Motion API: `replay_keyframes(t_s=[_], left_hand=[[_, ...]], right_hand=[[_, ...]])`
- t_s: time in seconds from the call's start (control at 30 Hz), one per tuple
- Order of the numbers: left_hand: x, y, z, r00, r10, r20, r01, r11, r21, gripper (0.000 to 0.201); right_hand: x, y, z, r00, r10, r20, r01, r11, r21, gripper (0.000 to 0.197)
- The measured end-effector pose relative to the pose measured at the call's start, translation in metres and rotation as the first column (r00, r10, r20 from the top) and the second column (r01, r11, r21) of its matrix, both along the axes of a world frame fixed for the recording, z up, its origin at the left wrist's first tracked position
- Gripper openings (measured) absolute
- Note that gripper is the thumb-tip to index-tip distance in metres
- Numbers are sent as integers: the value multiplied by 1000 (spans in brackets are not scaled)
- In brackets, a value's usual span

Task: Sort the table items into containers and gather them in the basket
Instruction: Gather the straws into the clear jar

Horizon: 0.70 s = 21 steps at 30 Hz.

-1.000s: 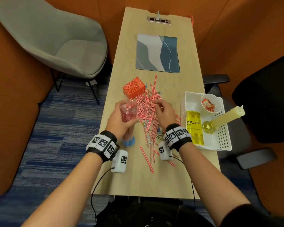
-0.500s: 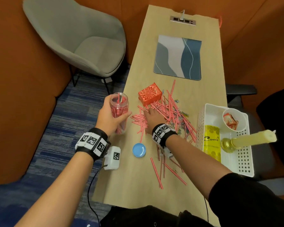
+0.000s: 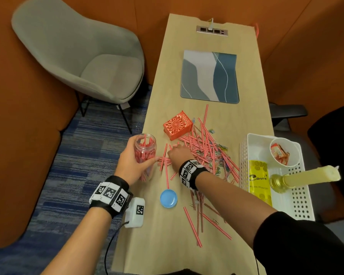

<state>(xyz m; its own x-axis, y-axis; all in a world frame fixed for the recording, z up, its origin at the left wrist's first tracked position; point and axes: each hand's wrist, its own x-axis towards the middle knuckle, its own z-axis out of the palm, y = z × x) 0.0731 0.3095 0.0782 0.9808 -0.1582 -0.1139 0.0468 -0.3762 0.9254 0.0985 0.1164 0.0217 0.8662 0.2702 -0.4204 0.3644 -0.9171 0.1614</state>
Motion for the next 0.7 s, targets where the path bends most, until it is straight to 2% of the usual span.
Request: replay_keyframes(t_s=[0.3,0.4,0.47,0.5,0.57,0.7], left_hand=[[-3,2,-5,1000,-5,-15,5,999,-32,75],[-3,-1,-7,1000,0,-18,-1,999,-48,77],[-4,-5,-5,1000,-8,-16,7,999,-51,78],[-5,-9,-3,1000,-19,-16,19,998,-53,77],[-7,-16,0,999,-50,-11,49,997,-53,77],[-9,-34,7,993,-119,16,119,993,-15,73]], right_hand=[[-2,-8,19,994,-37,-103,40,999,27,29],[0,-24,28,981,-158,-113,173,976,135,24],[-2,-38,40,952,-288,-100,305,908,287,19],[-4,-46,49,933,-347,-93,356,854,380,25],[-14,-61,68,881,-464,-95,434,711,554,32],[-32,-97,91,740,-666,-99,502,448,740,24]])
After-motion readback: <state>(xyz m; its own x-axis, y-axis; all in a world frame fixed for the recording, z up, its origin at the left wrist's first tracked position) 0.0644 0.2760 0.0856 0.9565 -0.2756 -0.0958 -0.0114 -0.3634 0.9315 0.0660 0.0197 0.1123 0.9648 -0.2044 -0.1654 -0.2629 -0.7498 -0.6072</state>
